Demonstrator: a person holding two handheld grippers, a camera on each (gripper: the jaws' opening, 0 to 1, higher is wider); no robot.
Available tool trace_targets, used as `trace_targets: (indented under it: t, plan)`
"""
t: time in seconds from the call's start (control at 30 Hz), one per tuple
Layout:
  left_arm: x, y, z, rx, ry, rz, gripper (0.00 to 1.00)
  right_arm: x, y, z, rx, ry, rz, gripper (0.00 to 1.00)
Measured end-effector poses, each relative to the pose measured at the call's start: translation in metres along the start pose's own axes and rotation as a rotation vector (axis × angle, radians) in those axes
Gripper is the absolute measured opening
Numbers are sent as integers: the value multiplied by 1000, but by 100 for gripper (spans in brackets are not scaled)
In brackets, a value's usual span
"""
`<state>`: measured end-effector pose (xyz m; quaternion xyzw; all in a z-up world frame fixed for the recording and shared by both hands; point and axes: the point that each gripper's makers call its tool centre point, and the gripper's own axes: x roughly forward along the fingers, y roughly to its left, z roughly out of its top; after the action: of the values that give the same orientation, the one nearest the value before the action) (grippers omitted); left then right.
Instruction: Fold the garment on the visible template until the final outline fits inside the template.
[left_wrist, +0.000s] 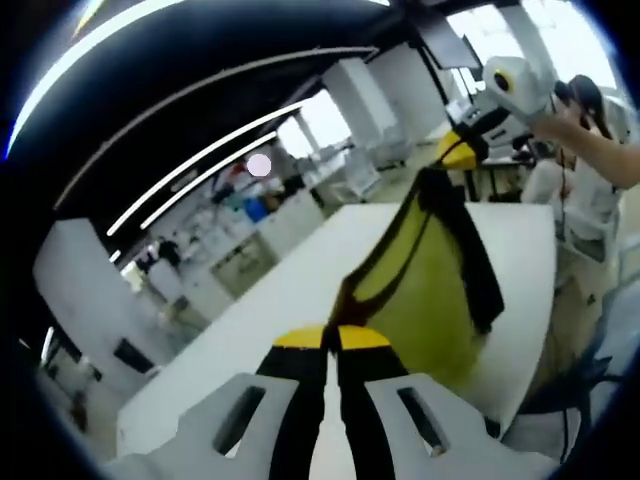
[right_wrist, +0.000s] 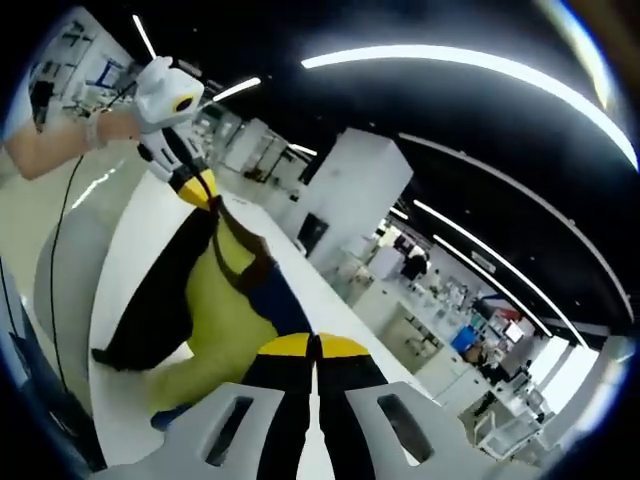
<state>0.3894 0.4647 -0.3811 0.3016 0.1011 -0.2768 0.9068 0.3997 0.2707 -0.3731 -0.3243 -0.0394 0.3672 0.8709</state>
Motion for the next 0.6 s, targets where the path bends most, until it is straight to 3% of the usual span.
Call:
trace_targets:
  t: [0.6]
  plan:
    - [-16,37,55,179,-7,56,0,-7,-37,48,-49,-2,31,1]
